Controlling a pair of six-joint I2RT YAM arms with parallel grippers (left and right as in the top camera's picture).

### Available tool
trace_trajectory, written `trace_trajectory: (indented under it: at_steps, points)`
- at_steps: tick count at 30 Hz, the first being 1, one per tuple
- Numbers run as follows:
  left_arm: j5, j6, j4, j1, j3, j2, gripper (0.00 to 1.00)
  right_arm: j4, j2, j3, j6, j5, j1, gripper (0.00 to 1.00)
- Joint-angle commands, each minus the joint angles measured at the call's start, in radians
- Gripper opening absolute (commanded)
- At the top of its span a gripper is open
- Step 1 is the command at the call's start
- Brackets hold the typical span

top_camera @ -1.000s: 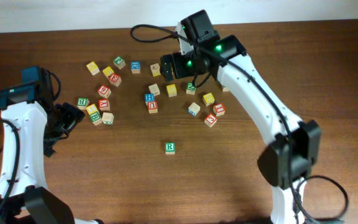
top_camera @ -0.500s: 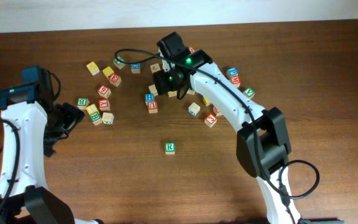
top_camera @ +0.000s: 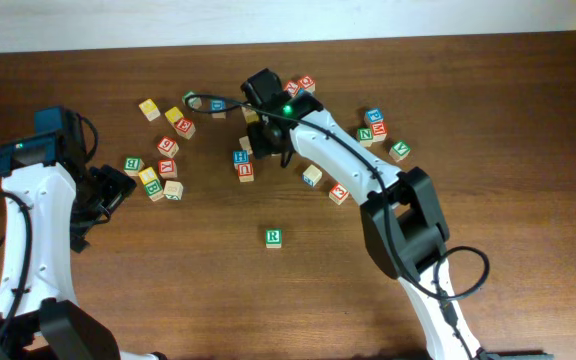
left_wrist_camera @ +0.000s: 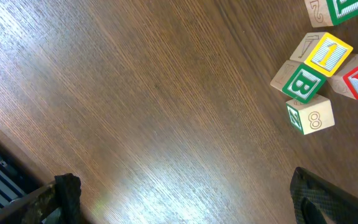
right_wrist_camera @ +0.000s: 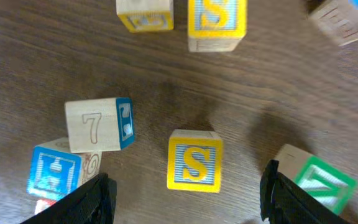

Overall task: Spell out RSS
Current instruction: 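Move the right gripper to the blue S block near the back, then close the right gripper on the blue S block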

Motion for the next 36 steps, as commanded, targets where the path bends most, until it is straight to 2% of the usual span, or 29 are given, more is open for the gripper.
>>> trace_trajectory:
  at_steps: [1, 7, 10, 17, 32, 36]
  points:
    - [-0.005, 0.008, 0.002, 0.003, -0.005, 0.005, 0.99, 0.014, 0.045, 0.003, 0.001, 0.018, 0.014, 0.66]
    - [-0.004, 0.008, 0.002, 0.003, -0.005, 0.005, 0.99, 0.018, 0.059, -0.001, 0.001, 0.078, 0.012, 0.64]
    - [-0.004, 0.008, 0.002, 0.003, -0.005, 0.005, 0.99, 0.021, 0.059, -0.001, 0.001, 0.077, 0.010, 0.54]
    - [-0.004, 0.008, 0.001, 0.003, -0.005, 0.005, 0.99, 0.031, 0.067, -0.001, 0.002, 0.076, 0.003, 0.46]
    - [-0.004, 0.008, 0.001, 0.003, -0.005, 0.005, 0.99, 0.069, 0.067, -0.034, 0.001, 0.073, 0.004, 0.44]
    - [-0.004, 0.008, 0.002, 0.003, -0.005, 0.005, 0.99, 0.076, 0.067, -0.034, 0.001, 0.073, 0.004, 0.38]
